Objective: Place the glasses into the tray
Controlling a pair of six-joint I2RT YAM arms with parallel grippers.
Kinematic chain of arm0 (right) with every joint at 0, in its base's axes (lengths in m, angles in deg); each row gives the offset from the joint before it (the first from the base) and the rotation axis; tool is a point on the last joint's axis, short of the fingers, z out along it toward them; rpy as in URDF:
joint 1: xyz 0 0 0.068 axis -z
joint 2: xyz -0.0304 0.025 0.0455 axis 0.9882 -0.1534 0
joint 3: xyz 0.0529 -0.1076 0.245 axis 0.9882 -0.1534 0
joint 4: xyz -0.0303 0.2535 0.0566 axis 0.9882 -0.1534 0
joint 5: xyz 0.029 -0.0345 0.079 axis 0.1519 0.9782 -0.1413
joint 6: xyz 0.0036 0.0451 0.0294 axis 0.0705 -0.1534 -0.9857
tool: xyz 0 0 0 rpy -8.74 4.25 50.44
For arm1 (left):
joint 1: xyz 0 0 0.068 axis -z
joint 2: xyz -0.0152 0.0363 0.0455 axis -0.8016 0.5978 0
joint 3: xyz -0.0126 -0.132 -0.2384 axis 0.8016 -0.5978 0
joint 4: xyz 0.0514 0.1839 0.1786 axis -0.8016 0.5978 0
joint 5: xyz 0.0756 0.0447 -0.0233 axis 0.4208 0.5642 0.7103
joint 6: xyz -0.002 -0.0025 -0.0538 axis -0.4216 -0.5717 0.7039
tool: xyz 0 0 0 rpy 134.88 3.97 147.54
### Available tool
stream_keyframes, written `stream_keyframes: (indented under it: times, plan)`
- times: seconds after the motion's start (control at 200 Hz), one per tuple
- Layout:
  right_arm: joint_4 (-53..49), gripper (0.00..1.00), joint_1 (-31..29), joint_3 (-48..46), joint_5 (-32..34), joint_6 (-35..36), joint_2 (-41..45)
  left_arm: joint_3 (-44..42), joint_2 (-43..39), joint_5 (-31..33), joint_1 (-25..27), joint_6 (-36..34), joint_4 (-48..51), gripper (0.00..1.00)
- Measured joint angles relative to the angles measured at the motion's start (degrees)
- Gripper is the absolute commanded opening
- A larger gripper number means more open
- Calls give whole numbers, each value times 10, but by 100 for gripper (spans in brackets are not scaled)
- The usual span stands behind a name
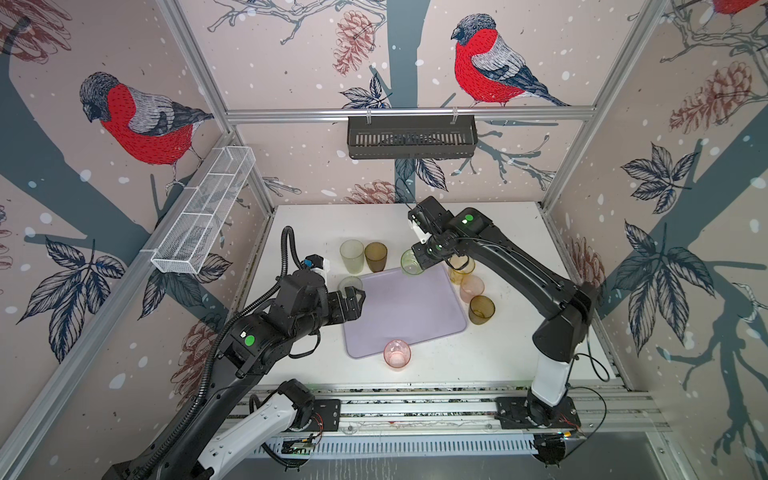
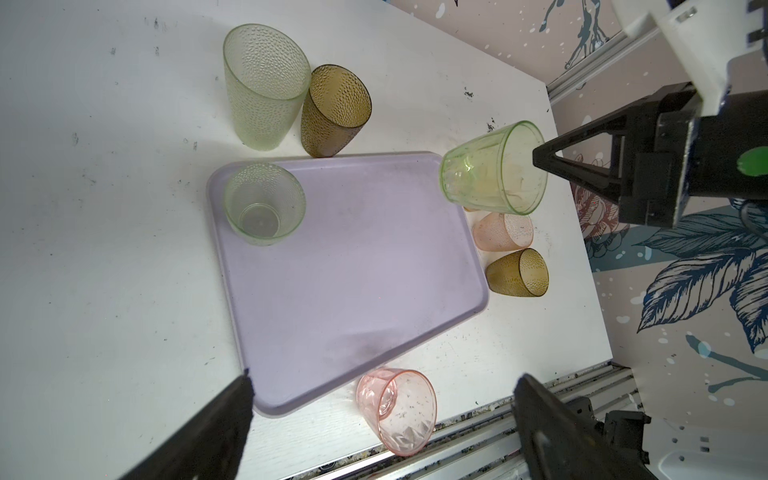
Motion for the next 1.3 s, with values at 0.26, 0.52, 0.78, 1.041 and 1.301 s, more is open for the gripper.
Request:
stream_keyframes:
  times: [0.26,0.52,0.78,1.041,1.301]
  plan:
    - [-4,0,-16,78,-28,29,-84,-19,-16,17,-2,11,18,97]
    - [-31,0,-22,151,-37,45,-159,-28,-30,31,-4,30,31,97]
    - [-44,0,-33,178,-24,58,-203,-63,-50,37,-4,57,43,97]
    - [-43,0,-48,208,-14,58,-239,-83,-73,36,-4,84,55,97]
    - [-39,0,-55,209,-12,58,-258,-94,-85,32,-4,106,59,97]
